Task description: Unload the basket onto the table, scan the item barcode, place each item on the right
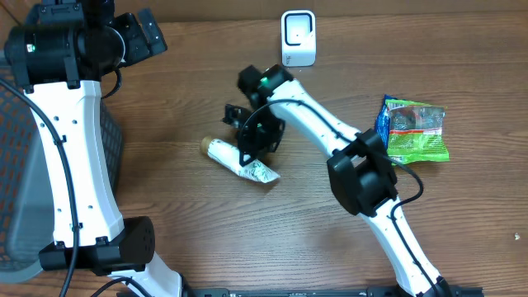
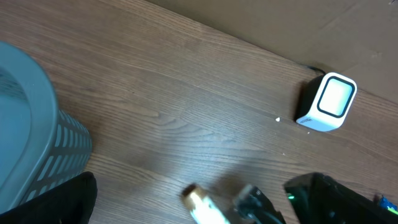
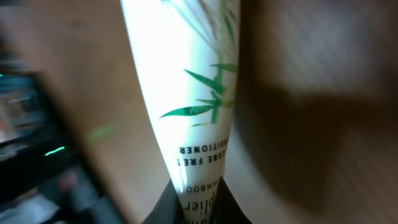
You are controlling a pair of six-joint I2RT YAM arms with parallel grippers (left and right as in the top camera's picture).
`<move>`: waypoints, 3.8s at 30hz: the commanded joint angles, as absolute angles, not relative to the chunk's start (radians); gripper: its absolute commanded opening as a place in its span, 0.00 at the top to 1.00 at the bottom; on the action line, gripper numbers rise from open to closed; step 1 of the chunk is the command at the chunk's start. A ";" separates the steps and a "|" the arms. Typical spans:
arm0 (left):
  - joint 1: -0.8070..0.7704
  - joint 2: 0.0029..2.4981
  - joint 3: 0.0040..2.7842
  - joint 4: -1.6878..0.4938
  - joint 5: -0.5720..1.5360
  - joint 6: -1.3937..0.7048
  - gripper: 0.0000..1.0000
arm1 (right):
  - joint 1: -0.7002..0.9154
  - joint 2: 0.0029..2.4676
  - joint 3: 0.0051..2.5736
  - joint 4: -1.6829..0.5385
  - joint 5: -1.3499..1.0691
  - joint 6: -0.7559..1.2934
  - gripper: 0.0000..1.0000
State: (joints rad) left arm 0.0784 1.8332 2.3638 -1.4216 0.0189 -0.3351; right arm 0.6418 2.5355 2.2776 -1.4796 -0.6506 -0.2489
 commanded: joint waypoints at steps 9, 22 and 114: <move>0.076 1.831 2.384 -1.421 0.019 -0.345 0.00 | 0.392 2.518 2.105 -1.401 -1.024 -0.266 0.86; 0.072 1.831 2.384 -1.421 0.019 -0.345 0.00 | 0.328 2.469 2.238 -1.270 -0.178 0.074 0.26; 0.065 1.831 2.384 -1.421 0.019 -0.345 0.00 | 0.273 2.484 2.080 -1.108 -0.619 -0.611 0.67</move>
